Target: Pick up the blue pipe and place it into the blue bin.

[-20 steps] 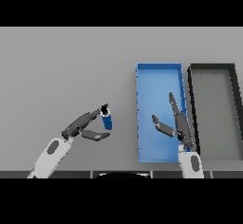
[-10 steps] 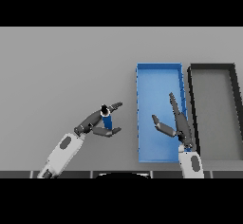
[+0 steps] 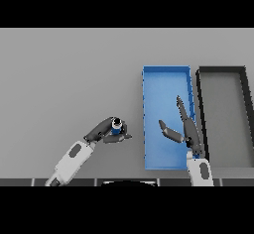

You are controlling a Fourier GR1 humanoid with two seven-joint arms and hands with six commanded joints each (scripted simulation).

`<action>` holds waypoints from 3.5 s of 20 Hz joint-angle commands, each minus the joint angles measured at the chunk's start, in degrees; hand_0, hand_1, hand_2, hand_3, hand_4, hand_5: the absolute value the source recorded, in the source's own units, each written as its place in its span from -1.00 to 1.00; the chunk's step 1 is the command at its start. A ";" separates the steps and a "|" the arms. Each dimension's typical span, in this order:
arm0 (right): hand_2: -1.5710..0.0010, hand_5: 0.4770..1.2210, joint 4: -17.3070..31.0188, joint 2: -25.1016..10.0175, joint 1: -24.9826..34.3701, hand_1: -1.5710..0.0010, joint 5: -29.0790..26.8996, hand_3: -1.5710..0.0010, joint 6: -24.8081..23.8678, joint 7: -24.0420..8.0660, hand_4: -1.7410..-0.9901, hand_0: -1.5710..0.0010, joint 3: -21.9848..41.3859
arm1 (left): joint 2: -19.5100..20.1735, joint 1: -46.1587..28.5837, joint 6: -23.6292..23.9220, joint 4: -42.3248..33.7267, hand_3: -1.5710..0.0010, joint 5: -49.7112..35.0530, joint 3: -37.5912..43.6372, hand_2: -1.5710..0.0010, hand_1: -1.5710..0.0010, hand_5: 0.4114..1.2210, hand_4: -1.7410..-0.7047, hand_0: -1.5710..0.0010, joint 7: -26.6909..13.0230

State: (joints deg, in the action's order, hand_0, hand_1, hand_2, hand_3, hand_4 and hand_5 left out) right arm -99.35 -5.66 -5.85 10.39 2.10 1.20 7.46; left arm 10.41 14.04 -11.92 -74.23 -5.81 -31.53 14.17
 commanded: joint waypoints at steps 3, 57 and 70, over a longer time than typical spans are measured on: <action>1.00 -0.67 1.15 -0.18 0.48 1.00 -0.11 1.00 0.03 -0.19 0.47 1.00 -0.43 | -0.44 -0.30 1.72 -1.95 -0.76 -0.17 -0.08 -0.86 -0.85 0.88 -0.91 -0.82 -1.76; -0.15 -0.80 0.68 -2.02 37.36 -0.11 -28.80 0.02 32.73 -20.90 -0.32 -0.13 15.06 | 1.93 3.57 -1.14 -15.37 0.26 3.37 -3.04 0.13 0.10 1.00 -0.60 0.01 -17.34; -0.95 0.86 3.07 -7.18 40.07 -0.95 -33.78 -0.93 27.04 -8.41 -0.30 -0.95 20.25 | -2.93 0.60 -4.13 -15.78 -0.70 2.11 2.76 -0.55 -0.72 1.00 -0.82 -0.83 -16.50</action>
State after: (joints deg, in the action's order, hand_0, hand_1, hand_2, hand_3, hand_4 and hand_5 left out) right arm -96.31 -12.85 34.28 -23.47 29.11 -6.57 27.65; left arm 7.50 14.63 -16.17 -89.98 -3.75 -28.77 -2.62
